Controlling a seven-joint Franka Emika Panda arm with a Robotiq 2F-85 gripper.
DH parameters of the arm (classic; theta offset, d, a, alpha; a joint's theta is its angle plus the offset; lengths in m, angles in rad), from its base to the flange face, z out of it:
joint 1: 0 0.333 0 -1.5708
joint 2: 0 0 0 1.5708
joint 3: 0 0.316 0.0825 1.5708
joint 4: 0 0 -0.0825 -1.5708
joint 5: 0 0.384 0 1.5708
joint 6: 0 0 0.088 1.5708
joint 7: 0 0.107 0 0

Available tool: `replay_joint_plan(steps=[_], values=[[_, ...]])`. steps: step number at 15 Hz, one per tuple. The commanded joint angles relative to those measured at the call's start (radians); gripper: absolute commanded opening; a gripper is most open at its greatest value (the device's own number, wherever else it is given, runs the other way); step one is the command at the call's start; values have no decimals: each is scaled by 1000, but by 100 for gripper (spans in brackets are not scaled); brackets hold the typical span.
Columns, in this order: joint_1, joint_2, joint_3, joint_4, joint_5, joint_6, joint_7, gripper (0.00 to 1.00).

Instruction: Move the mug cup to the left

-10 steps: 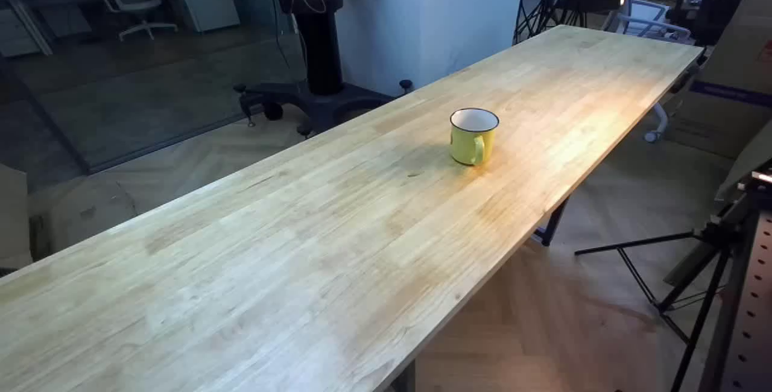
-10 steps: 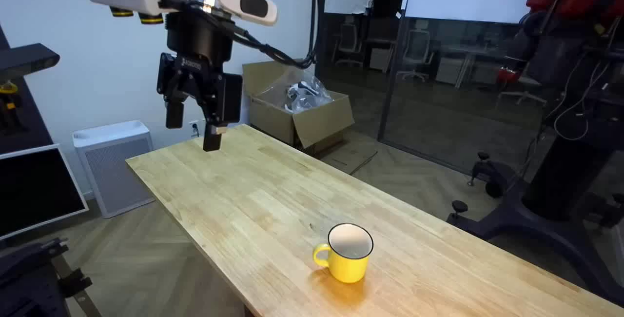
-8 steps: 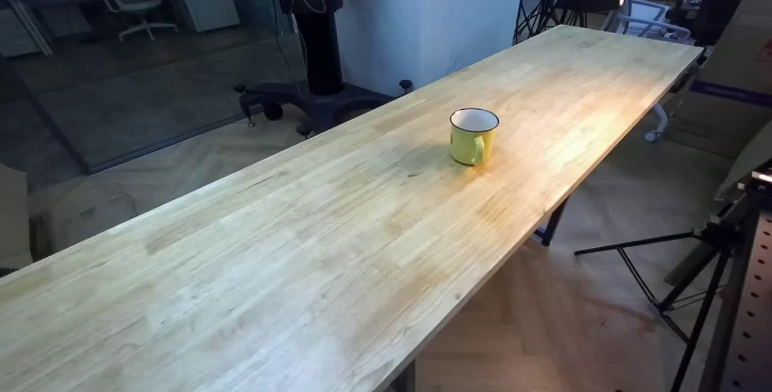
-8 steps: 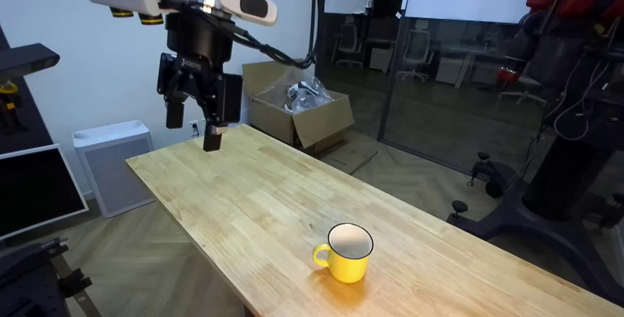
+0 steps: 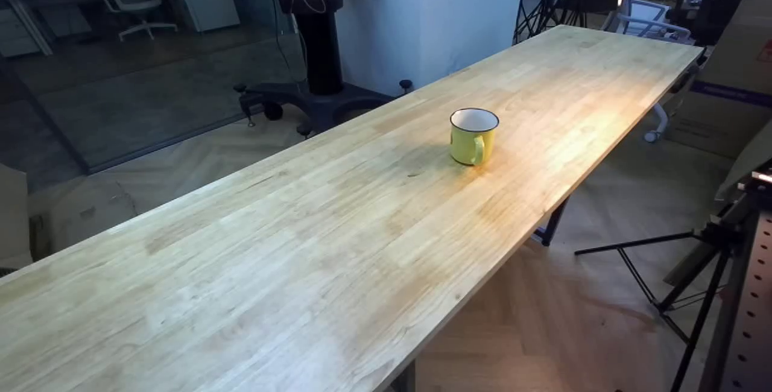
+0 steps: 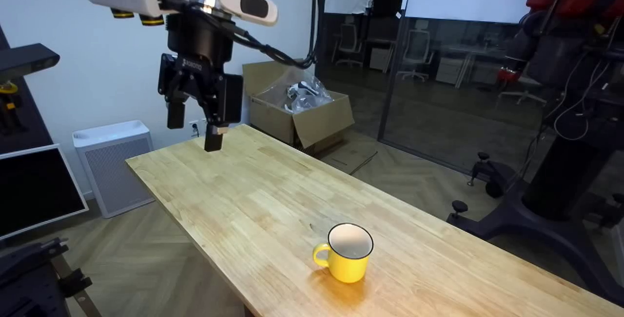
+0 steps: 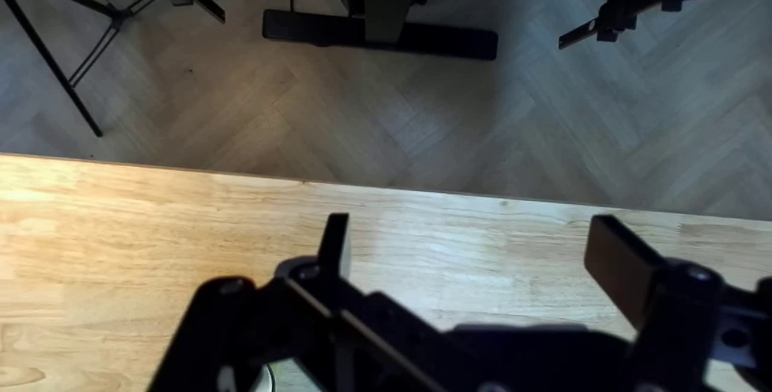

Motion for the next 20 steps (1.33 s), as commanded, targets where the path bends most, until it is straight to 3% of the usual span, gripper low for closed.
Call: replay_joint_plan(steps=[1, 8, 10, 12, 14, 17, 19, 20], values=[[-24, -6, 10, -19, -58, 144, 63, 100], [-124, 44, 5, -56, -310, 635, 142, 100], [-162, 82, -8, -57, -331, 788, 186, 100], [-147, 119, -44, -52, -268, 859, 92, 100], [-88, 155, -98, -46, -145, 899, -62, 100], [6, 198, -169, -16, 133, 851, -289, 100], [-5, 229, -172, 10, 185, 793, -314, 100], [-36, 241, -161, 17, 150, 774, -263, 100]])
